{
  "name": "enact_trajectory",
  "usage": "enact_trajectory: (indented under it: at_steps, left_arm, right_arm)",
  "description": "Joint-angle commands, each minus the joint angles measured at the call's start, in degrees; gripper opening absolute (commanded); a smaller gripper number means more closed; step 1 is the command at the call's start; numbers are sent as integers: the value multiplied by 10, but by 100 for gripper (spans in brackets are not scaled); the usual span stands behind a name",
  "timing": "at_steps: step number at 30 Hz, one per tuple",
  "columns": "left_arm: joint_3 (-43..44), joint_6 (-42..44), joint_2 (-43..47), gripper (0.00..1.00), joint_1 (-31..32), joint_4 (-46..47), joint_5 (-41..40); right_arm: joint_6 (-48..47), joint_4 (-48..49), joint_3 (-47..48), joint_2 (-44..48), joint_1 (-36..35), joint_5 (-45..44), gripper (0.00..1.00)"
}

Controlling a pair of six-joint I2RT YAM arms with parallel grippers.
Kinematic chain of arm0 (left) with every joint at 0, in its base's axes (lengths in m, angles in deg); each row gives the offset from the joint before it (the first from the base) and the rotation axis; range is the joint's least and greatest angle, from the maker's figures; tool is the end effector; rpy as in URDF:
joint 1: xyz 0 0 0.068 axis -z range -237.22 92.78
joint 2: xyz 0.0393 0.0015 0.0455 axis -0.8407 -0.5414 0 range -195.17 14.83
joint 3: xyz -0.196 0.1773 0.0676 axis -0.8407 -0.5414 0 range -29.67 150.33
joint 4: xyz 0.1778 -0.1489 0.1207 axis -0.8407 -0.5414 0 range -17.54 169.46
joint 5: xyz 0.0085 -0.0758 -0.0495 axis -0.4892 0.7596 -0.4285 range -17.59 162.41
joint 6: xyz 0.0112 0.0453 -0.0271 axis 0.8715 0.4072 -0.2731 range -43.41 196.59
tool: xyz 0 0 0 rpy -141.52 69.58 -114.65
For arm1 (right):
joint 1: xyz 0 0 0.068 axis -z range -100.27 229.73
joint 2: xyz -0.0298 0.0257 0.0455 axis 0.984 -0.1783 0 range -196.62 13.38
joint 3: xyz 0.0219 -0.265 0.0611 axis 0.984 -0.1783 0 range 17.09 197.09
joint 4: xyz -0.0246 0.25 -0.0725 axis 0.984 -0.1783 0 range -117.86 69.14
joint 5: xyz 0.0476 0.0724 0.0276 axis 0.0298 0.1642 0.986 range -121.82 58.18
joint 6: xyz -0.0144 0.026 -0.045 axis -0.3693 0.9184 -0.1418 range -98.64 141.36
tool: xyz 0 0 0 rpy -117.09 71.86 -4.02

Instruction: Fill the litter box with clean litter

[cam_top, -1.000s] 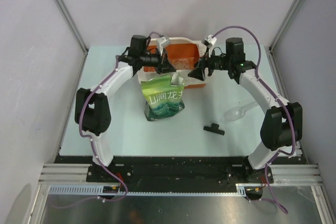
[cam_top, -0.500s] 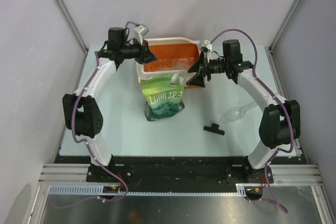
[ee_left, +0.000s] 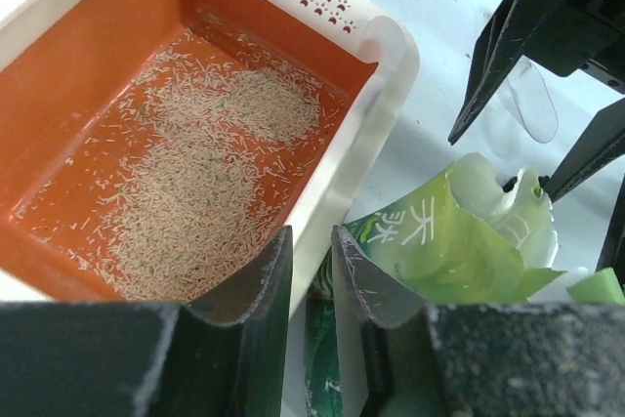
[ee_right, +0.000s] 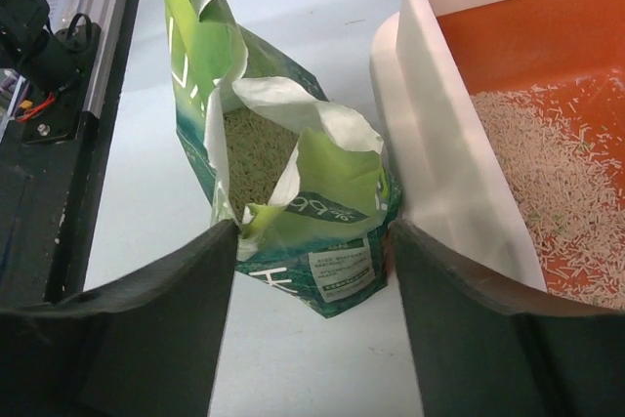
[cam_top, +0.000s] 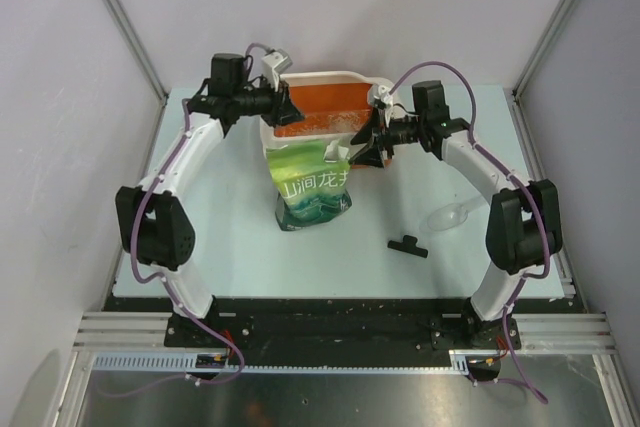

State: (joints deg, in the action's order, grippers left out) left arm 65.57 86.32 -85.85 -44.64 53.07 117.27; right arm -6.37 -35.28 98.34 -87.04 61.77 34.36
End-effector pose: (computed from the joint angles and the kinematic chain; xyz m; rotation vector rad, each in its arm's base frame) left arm 0.3877 -0.1122 0.3570 0.8397 1.8786 -0.8554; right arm 0.3633 0.1519 0.3005 -1.3051 1.4441 1.1090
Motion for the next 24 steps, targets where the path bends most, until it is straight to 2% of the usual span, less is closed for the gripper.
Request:
enact_trajectory:
  at_steps: [1,4,9,14,16,24]
  left_arm:
    - [6,23,-25,27,19,-5,14]
    - [20,13,-55,26,33,-5,17]
    - [47,11,-90,25,52,-4,25]
    - [48,5,-105,22,68,-2,42]
    - [43,3,-106,21,73,-2,53]
    - [28,-8,-102,15,79,-2,78]
  right_arm:
    - [-10,14,14,8,-12,0,65]
    - [-4,10,13,10,-18,-2,60]
    - [18,17,16,11,-27,-3,43]
    - [22,20,17,3,-33,-17,38]
    - [22,30,16,2,-35,-26,39]
    - [48,82,16,-7,-28,-46,65]
